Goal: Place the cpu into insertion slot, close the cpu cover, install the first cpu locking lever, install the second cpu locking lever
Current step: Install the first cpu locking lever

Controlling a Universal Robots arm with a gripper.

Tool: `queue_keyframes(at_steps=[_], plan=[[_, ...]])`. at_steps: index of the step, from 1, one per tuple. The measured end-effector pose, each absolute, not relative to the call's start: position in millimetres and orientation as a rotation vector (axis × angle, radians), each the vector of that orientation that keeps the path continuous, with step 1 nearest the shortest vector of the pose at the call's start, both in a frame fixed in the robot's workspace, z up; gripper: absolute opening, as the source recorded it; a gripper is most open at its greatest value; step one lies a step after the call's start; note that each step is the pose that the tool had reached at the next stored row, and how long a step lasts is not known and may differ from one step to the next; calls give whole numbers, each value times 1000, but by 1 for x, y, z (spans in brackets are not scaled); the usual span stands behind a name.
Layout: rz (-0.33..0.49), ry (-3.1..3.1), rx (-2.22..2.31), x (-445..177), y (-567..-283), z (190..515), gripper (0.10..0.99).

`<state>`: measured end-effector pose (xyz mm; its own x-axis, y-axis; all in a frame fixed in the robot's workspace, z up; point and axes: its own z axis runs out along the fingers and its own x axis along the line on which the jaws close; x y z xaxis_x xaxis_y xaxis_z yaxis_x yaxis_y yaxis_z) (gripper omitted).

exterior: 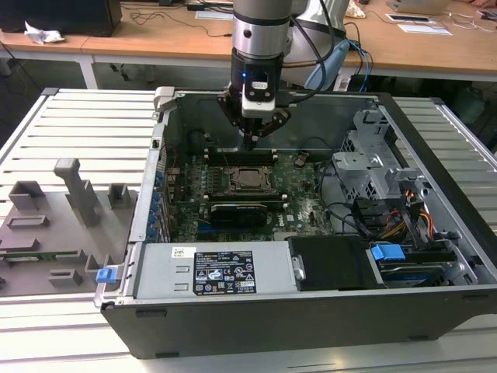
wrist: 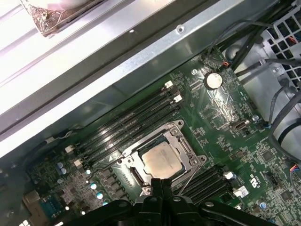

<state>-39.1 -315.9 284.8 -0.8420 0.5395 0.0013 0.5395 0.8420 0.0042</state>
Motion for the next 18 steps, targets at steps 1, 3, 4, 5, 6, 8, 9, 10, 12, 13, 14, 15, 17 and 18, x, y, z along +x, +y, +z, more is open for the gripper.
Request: queue_keyframes(at_steps=[1,3,4,5,6,8,9,10,12,13,14,15,17,18], plan=[[-7,-3018,-873,-39,-316,285,106],[-7,-3024,-852,-39,-316,285,106],[-7,-3026,-842,-39,-316,285,106],[-7,-3029,-834,-39,-316,285,106],[-7,-3032,-822,-39,-316,285,106],[-7,-3036,-807,-39,-316,285,106],[-7,-3038,-798,-39,-316,285,106],[-7,-3041,-789,-39,-316,285,106],[-7,-3047,-764,-39,-316,285,106],[-7,-3050,-752,-39,-316,285,106],[-7,-3052,-744,-39,-316,285,106],[-7,-3055,-732,-39,-316,285,106],[-7,-3062,-701,-39,-316,285,106],[-7,-3065,-687,-39,-316,285,106]])
